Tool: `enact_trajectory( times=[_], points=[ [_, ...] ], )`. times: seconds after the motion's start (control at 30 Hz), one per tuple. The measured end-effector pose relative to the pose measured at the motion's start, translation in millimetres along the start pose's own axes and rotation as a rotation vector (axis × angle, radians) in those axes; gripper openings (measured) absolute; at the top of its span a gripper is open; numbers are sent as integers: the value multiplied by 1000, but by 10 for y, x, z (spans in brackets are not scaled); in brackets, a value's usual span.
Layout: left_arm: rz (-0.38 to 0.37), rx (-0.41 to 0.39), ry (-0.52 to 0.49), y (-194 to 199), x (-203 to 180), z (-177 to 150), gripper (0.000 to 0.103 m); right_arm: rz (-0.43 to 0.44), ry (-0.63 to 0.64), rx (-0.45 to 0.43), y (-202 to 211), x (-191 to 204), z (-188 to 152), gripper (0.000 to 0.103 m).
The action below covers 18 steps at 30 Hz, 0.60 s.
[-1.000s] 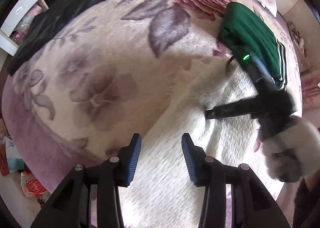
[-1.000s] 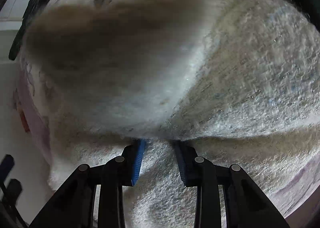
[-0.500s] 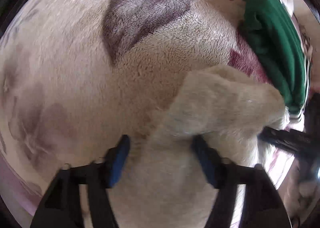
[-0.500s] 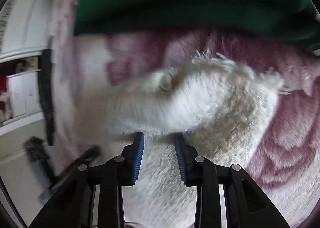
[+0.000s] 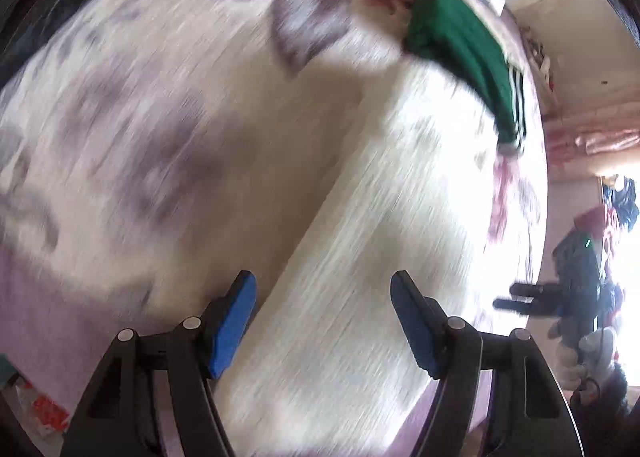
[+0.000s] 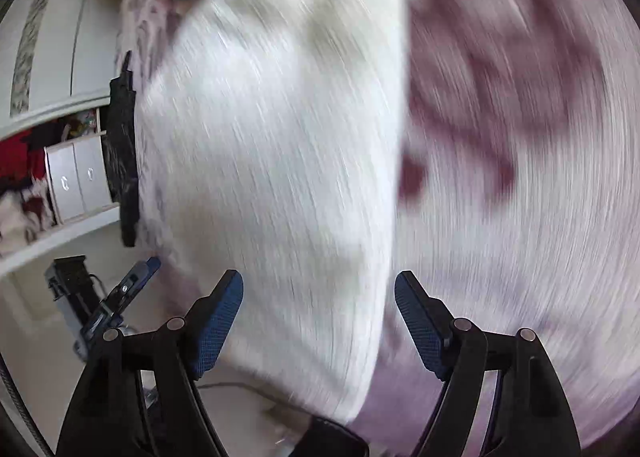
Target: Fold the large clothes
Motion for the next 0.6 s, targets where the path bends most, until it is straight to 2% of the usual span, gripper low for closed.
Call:
enact_trajectory(
  times=[0.07, 0.13, 0.2, 0.27, 0.3, 0.33, 0.37, 0.4, 0.43, 0.47, 0.5, 0.53, 0.6],
  points=[
    [-3, 71, -7, -44, 183, -231, 68, 44, -103, 33, -246, -254, -552, 80],
    [-7, 141, -5, -210, 366, -443, 68, 25, -181, 43, -449, -514, -1014, 80],
    [9, 173, -23, -367, 464, -632, 67, 2, -268, 36, -703, -727, -1373, 80],
    [27, 176, -52, -520, 476, -771, 62, 36, -356, 29, -1002, -894, -1692, 80],
    [22, 167, -54, -534, 477, -812, 55, 67, -381, 25, -1158, -906, -1772, 80],
    [-1, 148, -59, -538, 461, -851, 12, 99, -414, 7, -1307, -937, -1876, 80],
    [1, 137, -56, -530, 459, -884, 10, 110, -440, -21, -1421, -960, -1955, 77],
    [-12, 115, -55, -500, 437, -910, 10, 82, -449, -64, -1472, -960, -1998, 51],
    [-33, 84, -62, -420, 402, -947, 10, 46, -455, -123, -1484, -961, -2050, 36],
    [-45, 61, -72, -338, 359, -990, 10, 27, -466, -176, -1495, -948, -2126, 35],
    [-65, 57, -77, -271, 355, -1048, 10, 16, -471, -217, -1477, -919, -2170, 29],
    [-89, 56, -74, -210, 335, -1099, 10, 8, -468, -244, -1467, -880, -2220, 26],
    [-92, 72, -72, -185, 324, -1191, 10, -14, -458, -292, -1378, -806, -2298, 21]
  ],
)
Point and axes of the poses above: each gripper's, at about its wrist camera, not at the fingertips, and y roughly against the way its jaws point, x to its left, z to its top, the point moved 3 cm from there along -y, roughly the way its jaws point, and after that the axes turned 11 degrees about z, right-handed, at the moved point
